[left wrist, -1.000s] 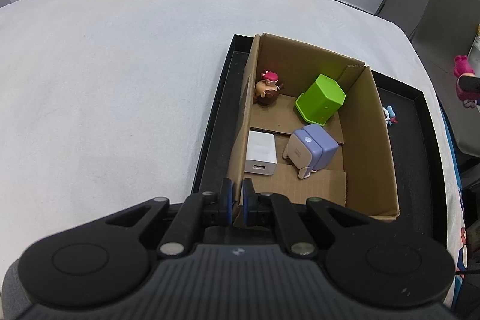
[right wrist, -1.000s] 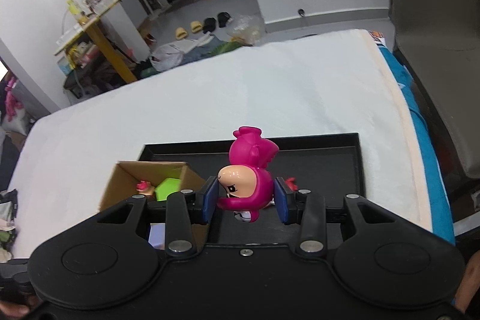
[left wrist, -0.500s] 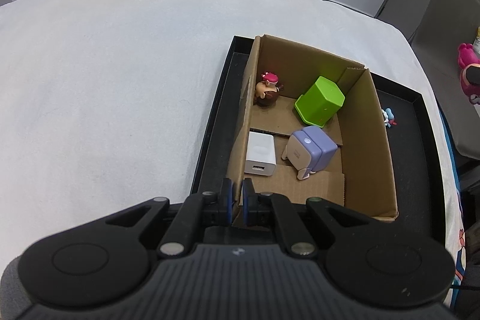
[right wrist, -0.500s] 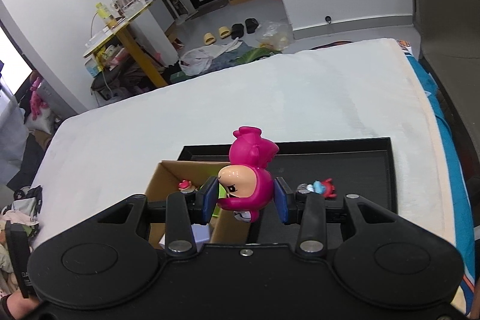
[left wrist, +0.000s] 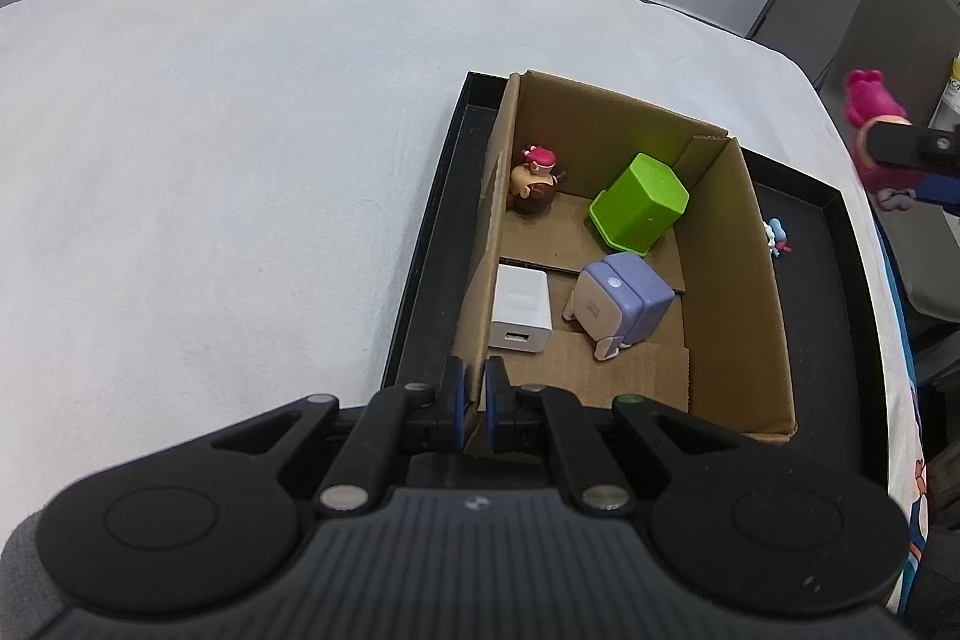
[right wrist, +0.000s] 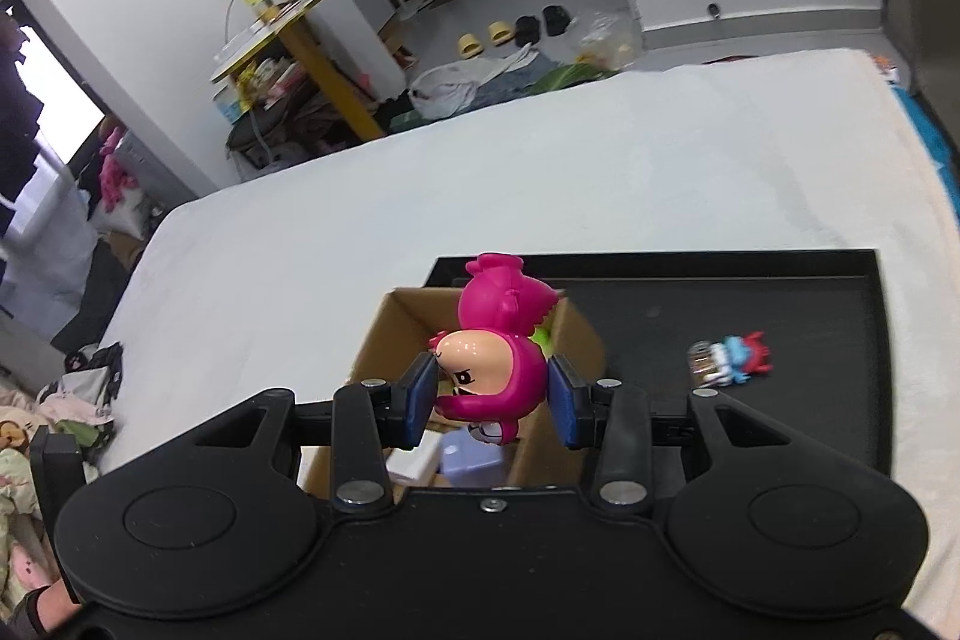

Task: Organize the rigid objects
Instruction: 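Carry the pink doll into the cardboard box and open the right tool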

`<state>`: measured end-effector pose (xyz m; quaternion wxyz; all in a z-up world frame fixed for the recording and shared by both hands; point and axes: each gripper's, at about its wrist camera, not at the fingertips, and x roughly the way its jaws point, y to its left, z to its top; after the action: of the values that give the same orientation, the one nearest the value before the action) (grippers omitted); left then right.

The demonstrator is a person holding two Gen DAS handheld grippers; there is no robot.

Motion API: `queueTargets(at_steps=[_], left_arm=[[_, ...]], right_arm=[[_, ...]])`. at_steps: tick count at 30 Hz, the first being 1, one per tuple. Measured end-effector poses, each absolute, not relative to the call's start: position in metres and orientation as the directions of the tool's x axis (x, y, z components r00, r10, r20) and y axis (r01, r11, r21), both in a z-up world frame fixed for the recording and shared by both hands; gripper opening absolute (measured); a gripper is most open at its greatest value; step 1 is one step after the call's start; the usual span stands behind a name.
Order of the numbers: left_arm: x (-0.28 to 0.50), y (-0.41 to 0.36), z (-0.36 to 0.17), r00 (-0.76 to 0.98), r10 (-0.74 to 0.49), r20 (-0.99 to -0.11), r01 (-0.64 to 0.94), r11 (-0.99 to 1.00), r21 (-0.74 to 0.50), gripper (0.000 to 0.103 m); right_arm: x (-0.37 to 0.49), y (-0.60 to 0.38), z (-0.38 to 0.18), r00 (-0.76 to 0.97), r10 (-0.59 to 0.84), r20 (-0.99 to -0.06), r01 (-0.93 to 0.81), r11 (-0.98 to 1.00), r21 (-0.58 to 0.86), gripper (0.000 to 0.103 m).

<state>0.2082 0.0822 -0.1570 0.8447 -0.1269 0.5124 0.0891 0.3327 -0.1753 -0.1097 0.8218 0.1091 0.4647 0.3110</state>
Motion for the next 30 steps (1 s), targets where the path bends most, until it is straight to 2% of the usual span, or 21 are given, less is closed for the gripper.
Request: queueTargets(at_steps=[15,24,27,28,30], left_arm=[[0.207,0.086,-0.159,0.460,0.001,-0.888,-0.279,0.950,-0.143,0.006],[0.207,0.092,-0.161,0.462,-0.024,-0.886,-0.286,0.942,-0.174,0.006],[0.208,0.092,-0.161,0.461,-0.025,-0.887,-0.286,0.942,-0.176,0.006],[0.208,0.092,-0.161,0.460,-0.027,-0.887,-0.285,0.942,-0.177,0.006],[0.207,0.093,-0.161,0.460,-0.030,-0.887,-0.283,0.942,-0.179,0.006]], right_arm=[[0.332,-0.114,-0.144,0.236,0.611,-0.756,-0.390,0.772,0.503,0.039],[0.331,-0.089,-0.160,0.231,0.583,-0.779,-0.362,0.795,0.487,0.040],[0.336,-0.087,-0.165,0.216,0.588,-0.780,-0.337,0.794,0.506,0.044],[0.337,-0.089,-0.167,0.213,0.588,-0.780,-0.324,0.796,0.511,0.050],[0.337,-0.093,-0.168,0.215,0.590,-0.778,-0.314,0.796,0.517,0.052]])
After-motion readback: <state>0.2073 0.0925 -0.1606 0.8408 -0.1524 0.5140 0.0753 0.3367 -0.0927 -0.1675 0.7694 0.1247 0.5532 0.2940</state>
